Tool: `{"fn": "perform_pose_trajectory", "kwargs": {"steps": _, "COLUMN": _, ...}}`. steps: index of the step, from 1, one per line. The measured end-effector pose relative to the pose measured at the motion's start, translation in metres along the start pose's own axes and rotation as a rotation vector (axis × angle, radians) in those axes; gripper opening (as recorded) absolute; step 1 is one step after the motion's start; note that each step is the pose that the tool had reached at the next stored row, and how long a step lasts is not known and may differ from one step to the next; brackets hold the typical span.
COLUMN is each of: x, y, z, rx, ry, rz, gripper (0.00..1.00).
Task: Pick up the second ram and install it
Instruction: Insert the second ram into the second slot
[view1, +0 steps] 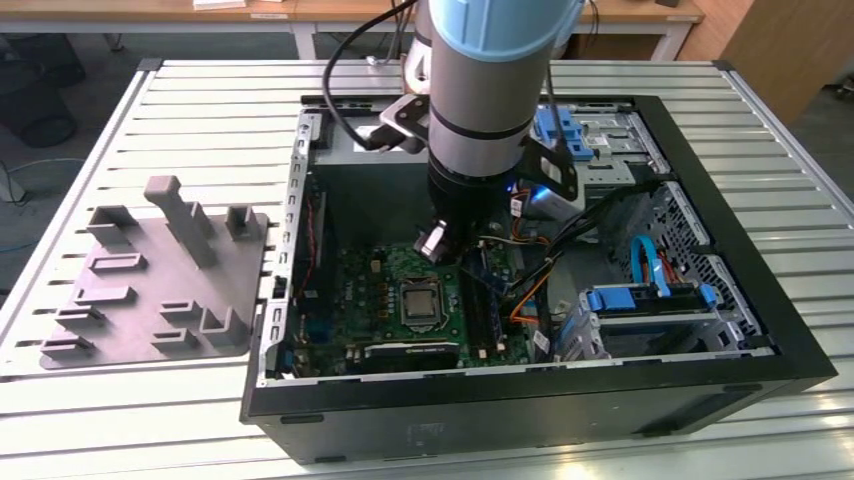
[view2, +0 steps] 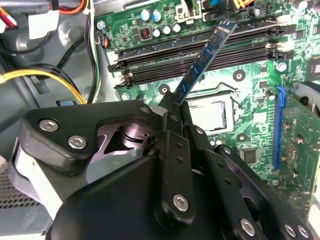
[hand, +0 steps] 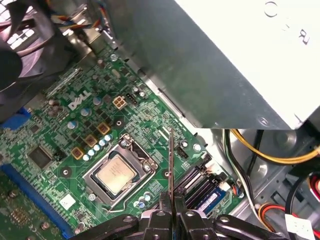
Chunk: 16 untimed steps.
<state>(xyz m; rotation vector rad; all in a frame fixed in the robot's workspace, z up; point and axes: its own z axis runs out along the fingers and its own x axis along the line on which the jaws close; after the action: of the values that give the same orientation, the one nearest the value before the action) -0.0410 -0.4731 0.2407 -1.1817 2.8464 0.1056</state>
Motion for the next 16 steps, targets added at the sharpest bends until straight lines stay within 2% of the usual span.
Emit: {"fn": "perform_pose_trajectory", "kwargs": {"steps": 16, "x": 0.0000, "y": 0.0000, "z": 0.0001, "rx": 0.0136, "ry": -0.0051, "rz": 0.155, "gripper": 0.14}}
